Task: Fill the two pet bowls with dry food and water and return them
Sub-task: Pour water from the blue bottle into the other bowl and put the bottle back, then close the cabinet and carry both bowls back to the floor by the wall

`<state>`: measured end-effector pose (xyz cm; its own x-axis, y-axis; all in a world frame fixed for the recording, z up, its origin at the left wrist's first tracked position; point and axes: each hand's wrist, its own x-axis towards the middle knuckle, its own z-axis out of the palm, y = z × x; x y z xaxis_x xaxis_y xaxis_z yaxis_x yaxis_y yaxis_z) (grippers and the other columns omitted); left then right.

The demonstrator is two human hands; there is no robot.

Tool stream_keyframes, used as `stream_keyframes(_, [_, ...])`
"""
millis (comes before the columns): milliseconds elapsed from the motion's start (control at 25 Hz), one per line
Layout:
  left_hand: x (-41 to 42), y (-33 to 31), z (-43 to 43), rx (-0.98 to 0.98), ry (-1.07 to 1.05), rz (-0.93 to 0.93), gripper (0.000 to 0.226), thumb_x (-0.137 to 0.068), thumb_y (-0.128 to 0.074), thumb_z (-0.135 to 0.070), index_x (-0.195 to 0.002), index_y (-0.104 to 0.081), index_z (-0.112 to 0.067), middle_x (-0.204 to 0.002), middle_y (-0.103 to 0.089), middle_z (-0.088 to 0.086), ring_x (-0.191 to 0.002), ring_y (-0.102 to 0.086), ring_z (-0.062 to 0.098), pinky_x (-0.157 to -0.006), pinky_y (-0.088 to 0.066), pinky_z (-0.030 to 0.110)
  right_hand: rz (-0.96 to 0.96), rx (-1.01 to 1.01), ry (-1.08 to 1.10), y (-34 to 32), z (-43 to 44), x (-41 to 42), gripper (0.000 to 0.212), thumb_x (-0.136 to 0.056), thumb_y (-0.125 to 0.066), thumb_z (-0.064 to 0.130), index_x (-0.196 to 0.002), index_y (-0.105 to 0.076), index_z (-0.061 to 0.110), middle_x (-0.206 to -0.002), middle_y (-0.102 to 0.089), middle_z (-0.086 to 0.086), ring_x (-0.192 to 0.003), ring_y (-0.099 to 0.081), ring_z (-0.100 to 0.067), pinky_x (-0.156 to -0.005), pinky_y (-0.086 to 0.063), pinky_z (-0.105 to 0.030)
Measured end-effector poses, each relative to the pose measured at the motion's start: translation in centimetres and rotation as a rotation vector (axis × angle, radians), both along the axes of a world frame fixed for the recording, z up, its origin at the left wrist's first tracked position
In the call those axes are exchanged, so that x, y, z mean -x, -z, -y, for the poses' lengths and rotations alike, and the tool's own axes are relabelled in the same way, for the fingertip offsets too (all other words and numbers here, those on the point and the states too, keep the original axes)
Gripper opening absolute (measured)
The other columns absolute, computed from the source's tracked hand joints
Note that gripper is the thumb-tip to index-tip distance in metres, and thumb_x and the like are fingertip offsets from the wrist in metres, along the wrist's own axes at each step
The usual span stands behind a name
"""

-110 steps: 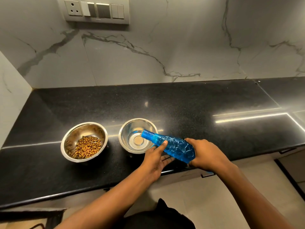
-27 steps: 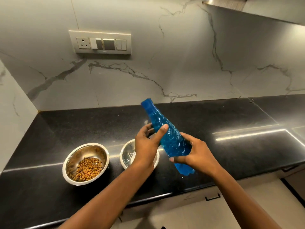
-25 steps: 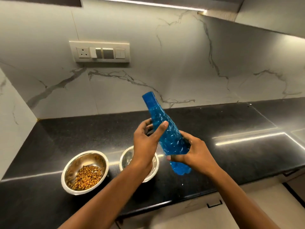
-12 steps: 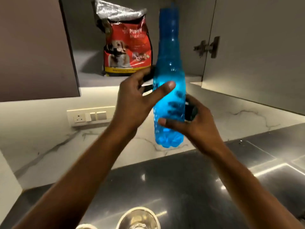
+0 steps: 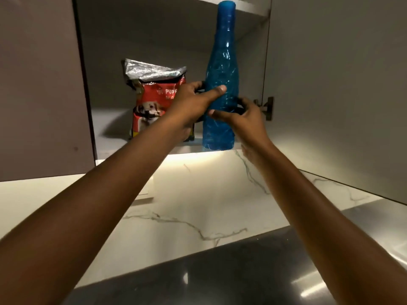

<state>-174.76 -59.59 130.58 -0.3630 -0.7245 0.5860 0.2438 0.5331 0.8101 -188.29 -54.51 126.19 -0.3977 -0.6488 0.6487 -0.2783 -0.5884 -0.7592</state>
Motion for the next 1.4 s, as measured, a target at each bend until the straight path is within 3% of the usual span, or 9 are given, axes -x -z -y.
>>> stream_keyframes(280, [5.4,0.1,4.9,-0.111,-0.102,-0.055,0.038,-0.101,-0.070,-0.020,-0.136,-0.062,-0.009,-0.124,-0.076,0.013,-0.108,-0.077,0.030,-0.091,-0.065,0.045,-0.006,-0.030,0.010,-0.7,6.6,3.3,0.057,-0.080,-0.091,0.015,-0.131,-0.068,0.015,-0.116,-0.080,-0.003,-0.103,-0.079,-0.019,-0.088,-0.067,-0.035])
stream_keyframes(480, [7.2,0.8,6.5,-0.083,-0.222,0.036,0.036,-0.103,-0.065,-0.017,-0.138,-0.061,-0.009,-0.128,-0.074,0.015,-0.113,-0.074,0.032,-0.100,-0.061,0.047,0.012,-0.061,0.047,-0.7,10.6,5.0,0.050,-0.086,-0.080,0.001,-0.134,-0.068,0.009,-0.107,-0.078,0.000,-0.097,-0.077,-0.014,-0.085,-0.064,-0.033])
stream_keyframes(680, [6.8,0.9,6.4,-0.139,-0.203,0.096,0.041,-0.104,-0.061,-0.011,-0.144,-0.056,-0.010,-0.136,-0.069,0.015,-0.116,-0.071,0.033,-0.102,-0.059,0.048,-0.007,-0.132,0.019,-1.5,10.1,4.9,0.061,-0.090,-0.080,0.001,-0.146,-0.059,0.006,-0.132,-0.073,-0.013,-0.108,-0.072,-0.022,-0.077,-0.062,-0.017])
stream_keyframes(760, [6.1,0.7,5.1,-0.146,-0.185,0.107,0.043,-0.104,-0.060,-0.015,-0.146,-0.053,-0.011,-0.137,-0.068,0.013,-0.113,-0.070,0.029,-0.097,-0.060,0.041,-0.034,-0.168,0.030,-2.2,8.8,4.4,0.081,-0.089,-0.085,0.006,-0.159,-0.044,0.008,-0.151,-0.062,-0.019,-0.126,-0.068,-0.029,-0.088,-0.062,-0.023])
stream_keyframes(840, [5.0,0.3,3.6,-0.082,-0.191,0.119,0.049,-0.104,-0.061,-0.023,-0.150,-0.050,-0.012,-0.138,-0.065,0.006,-0.118,-0.067,0.025,-0.100,-0.058,0.037,-0.050,-0.182,0.123,-2.7,6.6,3.5,0.104,-0.087,-0.089,0.018,-0.168,-0.025,0.009,-0.167,-0.043,-0.020,-0.149,-0.050,-0.035,-0.112,-0.054,-0.041])
stream_keyframes(920, [3.9,0.3,1.8,0.017,-0.231,0.084,0.063,-0.097,-0.063,-0.035,-0.154,-0.048,-0.015,-0.148,-0.060,0.004,-0.130,-0.062,0.025,-0.110,-0.053,0.040,-0.088,-0.145,0.265,-2.9,3.5,2.3,0.105,-0.087,-0.089,0.030,-0.169,-0.026,0.010,-0.171,-0.038,-0.017,-0.154,-0.044,-0.034,-0.120,-0.047,-0.046])
stream_keyframes(1120, [3.4,2.6,-6.1,0.274,-0.122,-0.033,0.051,-0.107,-0.055,-0.032,-0.157,-0.044,-0.023,-0.162,-0.048,0.003,-0.146,-0.049,0.017,-0.120,-0.045,0.040,-0.147,0.041,0.433,-0.9,-7.9,-0.5,0.075,-0.094,-0.082,0.025,-0.159,-0.046,0.013,-0.162,-0.052,-0.009,-0.135,-0.056,-0.013,-0.105,-0.050,-0.025])
stream_keyframes(1280, [5.2,3.9,-15.3,0.382,0.037,-0.090,0.056,-0.105,-0.043,-0.047,-0.158,-0.040,-0.027,-0.165,-0.044,0.000,-0.149,-0.045,0.014,-0.120,-0.044,0.033,-0.323,0.252,0.716,-0.1,-18.3,-0.7,0.051,-0.097,-0.077,0.022,-0.145,-0.063,0.010,-0.149,-0.066,-0.006,-0.137,-0.061,-0.019,-0.109,-0.058,-0.039])
stream_keyframes(1400, [7.8,3.2,-20.8,0.423,0.094,-0.090,0.057,-0.106,-0.041,-0.045,-0.159,-0.041,-0.025,-0.168,-0.041,-0.002,-0.150,-0.041,0.010,-0.110,-0.038,0.015,-0.465,0.387,0.886,-0.7,-27.0,0.6,0.045,-0.096,-0.074,0.014,-0.140,-0.065,0.004,-0.146,-0.067,-0.010,-0.136,-0.062,-0.018,-0.111,-0.056,-0.040])
